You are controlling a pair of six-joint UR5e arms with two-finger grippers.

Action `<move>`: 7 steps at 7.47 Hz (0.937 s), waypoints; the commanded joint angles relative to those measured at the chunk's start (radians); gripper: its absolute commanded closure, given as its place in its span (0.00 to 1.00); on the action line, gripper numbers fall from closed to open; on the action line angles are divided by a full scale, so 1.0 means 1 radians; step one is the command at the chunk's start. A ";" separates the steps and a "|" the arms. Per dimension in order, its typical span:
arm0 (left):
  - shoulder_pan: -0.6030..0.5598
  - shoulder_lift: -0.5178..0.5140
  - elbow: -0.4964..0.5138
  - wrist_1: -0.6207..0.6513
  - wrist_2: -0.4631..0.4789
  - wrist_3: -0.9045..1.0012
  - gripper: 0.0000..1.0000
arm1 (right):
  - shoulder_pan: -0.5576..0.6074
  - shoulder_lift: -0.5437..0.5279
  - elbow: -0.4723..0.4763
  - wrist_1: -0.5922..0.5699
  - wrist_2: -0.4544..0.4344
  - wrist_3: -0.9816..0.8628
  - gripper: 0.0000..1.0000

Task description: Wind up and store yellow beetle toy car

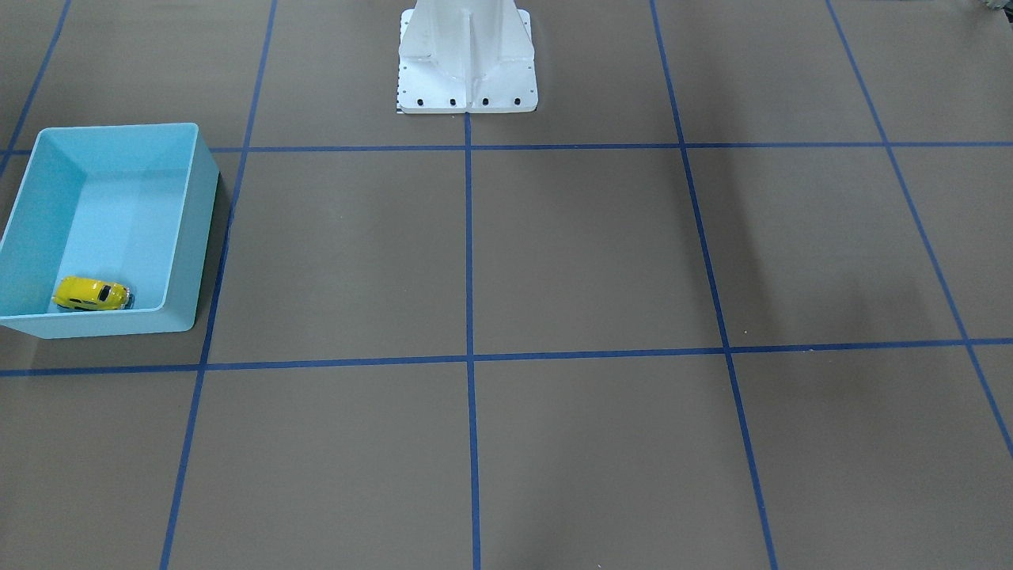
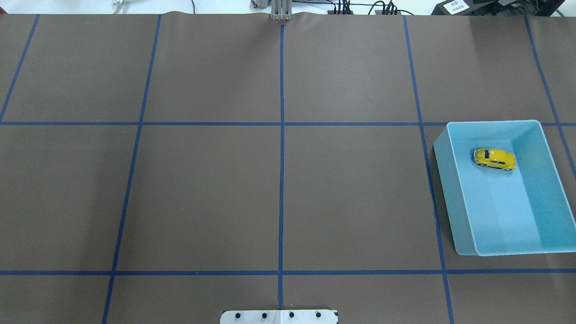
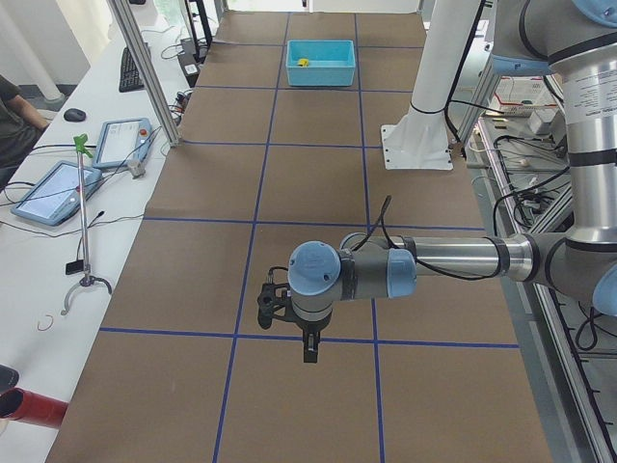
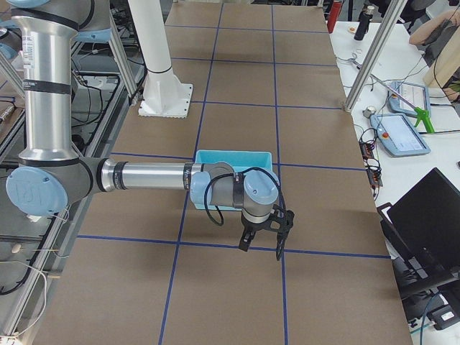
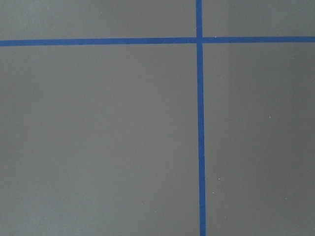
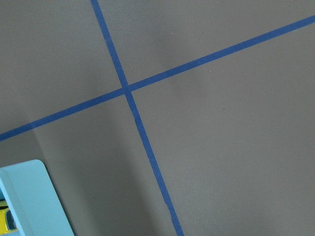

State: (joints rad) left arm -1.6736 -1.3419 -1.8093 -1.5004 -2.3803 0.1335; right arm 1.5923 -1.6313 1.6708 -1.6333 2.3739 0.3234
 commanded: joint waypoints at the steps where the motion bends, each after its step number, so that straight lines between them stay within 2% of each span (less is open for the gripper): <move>1: 0.003 -0.013 -0.027 -0.004 -0.010 0.000 0.00 | 0.000 -0.005 0.010 0.000 0.001 -0.001 0.00; 2: 0.006 -0.008 -0.066 -0.009 -0.010 0.000 0.00 | 0.002 -0.005 0.010 0.000 -0.001 -0.001 0.00; 4: 0.006 -0.016 -0.079 -0.011 -0.011 0.002 0.00 | 0.002 -0.007 0.012 0.001 0.001 -0.001 0.00; 7: 0.008 -0.006 -0.042 -0.012 -0.008 0.002 0.00 | 0.005 -0.009 0.013 0.000 0.001 -0.001 0.00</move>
State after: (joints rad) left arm -1.6665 -1.3493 -1.8590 -1.5127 -2.3897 0.1360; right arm 1.5957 -1.6392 1.6840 -1.6329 2.3746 0.3222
